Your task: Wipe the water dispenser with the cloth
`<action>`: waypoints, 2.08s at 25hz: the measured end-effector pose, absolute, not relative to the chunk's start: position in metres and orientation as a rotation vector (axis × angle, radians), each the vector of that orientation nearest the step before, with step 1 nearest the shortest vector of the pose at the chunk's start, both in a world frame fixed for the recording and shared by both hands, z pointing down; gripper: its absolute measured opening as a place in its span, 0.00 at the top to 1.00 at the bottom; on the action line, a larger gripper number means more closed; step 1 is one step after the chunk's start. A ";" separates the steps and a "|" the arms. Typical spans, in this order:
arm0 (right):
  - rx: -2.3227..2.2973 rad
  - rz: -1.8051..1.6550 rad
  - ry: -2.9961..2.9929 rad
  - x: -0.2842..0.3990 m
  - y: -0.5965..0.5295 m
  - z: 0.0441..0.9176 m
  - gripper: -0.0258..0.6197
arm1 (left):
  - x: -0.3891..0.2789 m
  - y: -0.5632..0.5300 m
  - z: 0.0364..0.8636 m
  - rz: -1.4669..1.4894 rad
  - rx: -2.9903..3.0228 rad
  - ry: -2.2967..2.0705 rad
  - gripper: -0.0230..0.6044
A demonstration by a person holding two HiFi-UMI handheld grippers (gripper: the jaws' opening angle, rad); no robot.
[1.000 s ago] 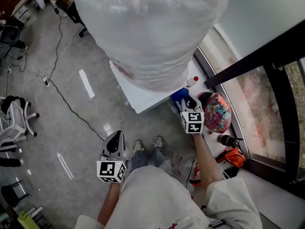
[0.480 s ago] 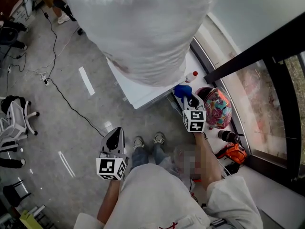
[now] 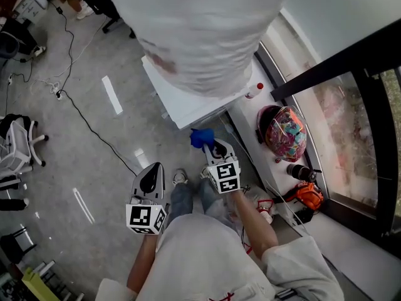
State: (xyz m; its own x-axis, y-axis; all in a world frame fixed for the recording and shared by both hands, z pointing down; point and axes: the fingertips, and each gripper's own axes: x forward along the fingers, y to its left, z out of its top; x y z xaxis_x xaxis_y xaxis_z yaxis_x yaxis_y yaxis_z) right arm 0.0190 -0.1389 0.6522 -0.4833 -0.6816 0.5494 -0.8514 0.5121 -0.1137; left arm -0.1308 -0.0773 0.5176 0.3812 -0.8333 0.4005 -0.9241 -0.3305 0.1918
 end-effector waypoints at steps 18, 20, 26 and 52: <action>1.275 0.522 -2.322 -0.002 -0.176 0.679 0.84 | -0.145 -0.057 0.549 0.326 2.207 -1.519 0.95; 1.325 0.516 -2.287 0.020 -0.190 0.681 0.84 | -0.144 -0.059 0.549 0.329 2.209 -1.518 0.95; 1.498 0.510 -2.173 0.096 -0.233 0.681 0.84 | -0.138 -0.059 0.550 0.344 2.217 -1.503 0.95; 1.277 0.659 -2.213 0.039 -0.135 0.722 0.84 | -0.064 -0.116 0.558 0.286 2.344 -1.416 0.95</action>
State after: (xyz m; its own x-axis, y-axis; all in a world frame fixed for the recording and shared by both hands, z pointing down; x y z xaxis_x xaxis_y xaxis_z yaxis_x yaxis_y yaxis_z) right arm 0.0395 -0.1351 0.7220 -0.4366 -0.6408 0.6314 -0.8819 0.4437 -0.1594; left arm -0.0640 -0.1157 0.5582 0.4701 -0.8037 0.3647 -0.8823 -0.4166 0.2191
